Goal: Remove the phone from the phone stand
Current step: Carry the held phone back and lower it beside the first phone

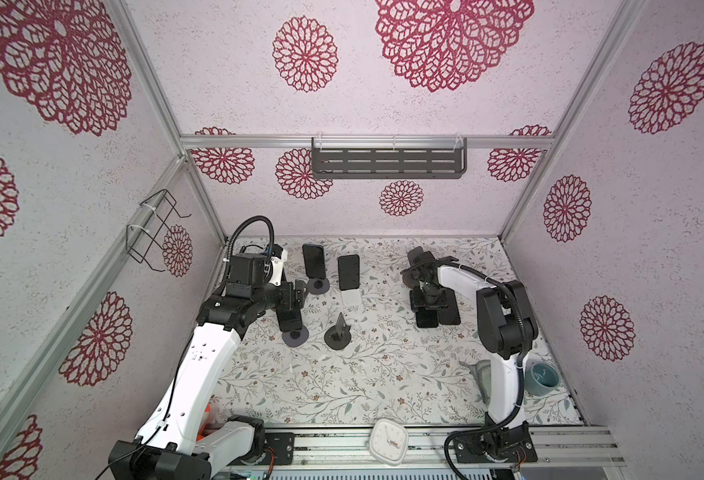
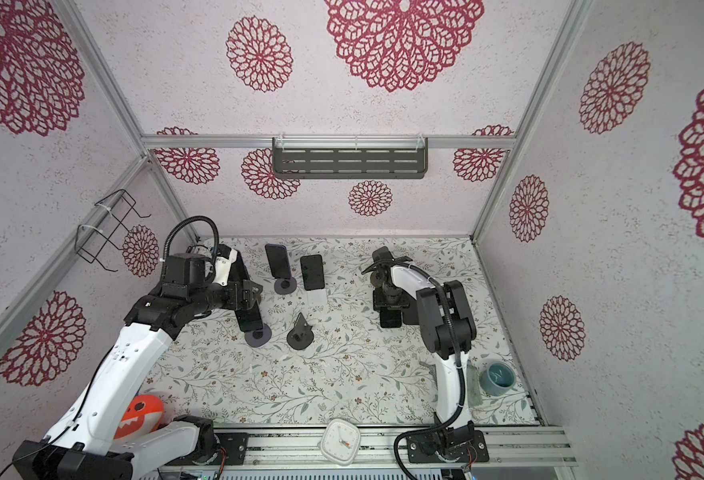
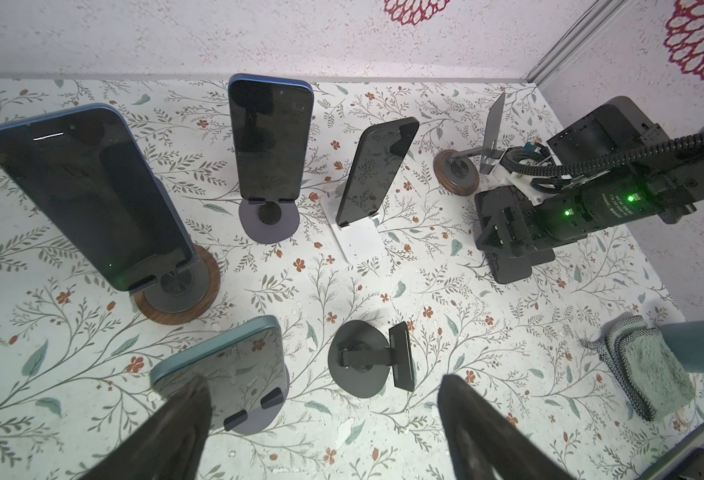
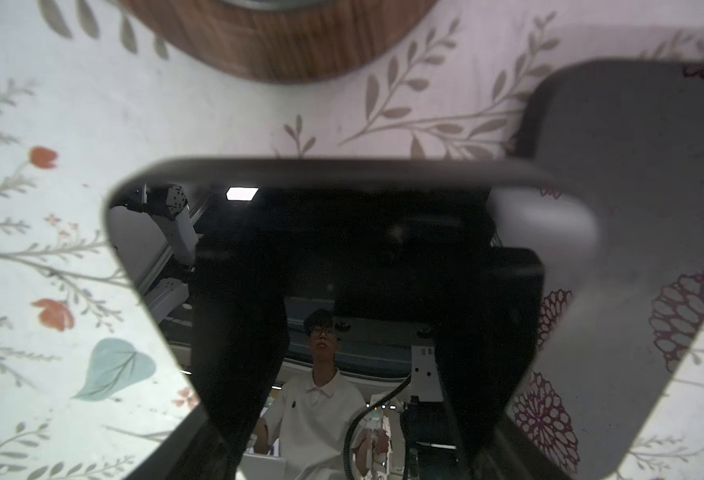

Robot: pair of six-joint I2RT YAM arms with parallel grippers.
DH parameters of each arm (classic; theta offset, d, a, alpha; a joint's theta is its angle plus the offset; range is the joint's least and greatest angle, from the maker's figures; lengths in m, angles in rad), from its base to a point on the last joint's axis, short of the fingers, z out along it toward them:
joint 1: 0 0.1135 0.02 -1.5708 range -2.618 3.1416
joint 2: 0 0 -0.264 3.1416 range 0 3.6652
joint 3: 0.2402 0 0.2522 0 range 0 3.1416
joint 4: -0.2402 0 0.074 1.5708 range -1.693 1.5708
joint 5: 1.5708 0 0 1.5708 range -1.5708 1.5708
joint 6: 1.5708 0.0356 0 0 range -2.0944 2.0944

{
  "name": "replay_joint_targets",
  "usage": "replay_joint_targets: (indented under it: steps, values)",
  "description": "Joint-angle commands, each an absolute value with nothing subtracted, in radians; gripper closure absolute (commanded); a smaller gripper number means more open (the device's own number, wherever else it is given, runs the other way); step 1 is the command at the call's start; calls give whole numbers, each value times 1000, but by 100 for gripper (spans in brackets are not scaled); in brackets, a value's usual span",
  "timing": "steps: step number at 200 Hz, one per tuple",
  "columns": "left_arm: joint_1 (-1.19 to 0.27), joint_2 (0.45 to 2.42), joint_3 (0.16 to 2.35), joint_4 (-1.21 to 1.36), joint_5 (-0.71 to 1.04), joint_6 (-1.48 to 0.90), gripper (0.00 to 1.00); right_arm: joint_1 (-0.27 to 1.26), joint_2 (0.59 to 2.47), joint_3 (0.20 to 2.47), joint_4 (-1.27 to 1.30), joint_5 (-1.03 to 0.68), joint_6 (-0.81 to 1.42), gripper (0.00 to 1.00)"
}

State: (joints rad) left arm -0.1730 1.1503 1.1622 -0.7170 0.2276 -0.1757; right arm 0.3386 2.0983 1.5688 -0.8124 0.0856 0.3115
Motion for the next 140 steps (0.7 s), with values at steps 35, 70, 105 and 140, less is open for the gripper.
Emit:
replay_joint_targets:
  steps: [35, 70, 105, 140]
  values:
    - [-158, 1134, 1150, -687, 251, -159, 11, 337, 2099, 1597, -831, 133, 280, 53]
    - [-157, 1129, 1149, -683, 255, -161, 11, 336, 2100, 1597, -831, 133, 281, 48]
    - [-156, 1130, 1147, -680, 263, -163, 11, 337, 2102, 1600, -831, 131, 284, 45]
    - [-151, 1133, 1147, -678, 269, -163, 11, 337, 2103, 1604, -834, 133, 281, 41]
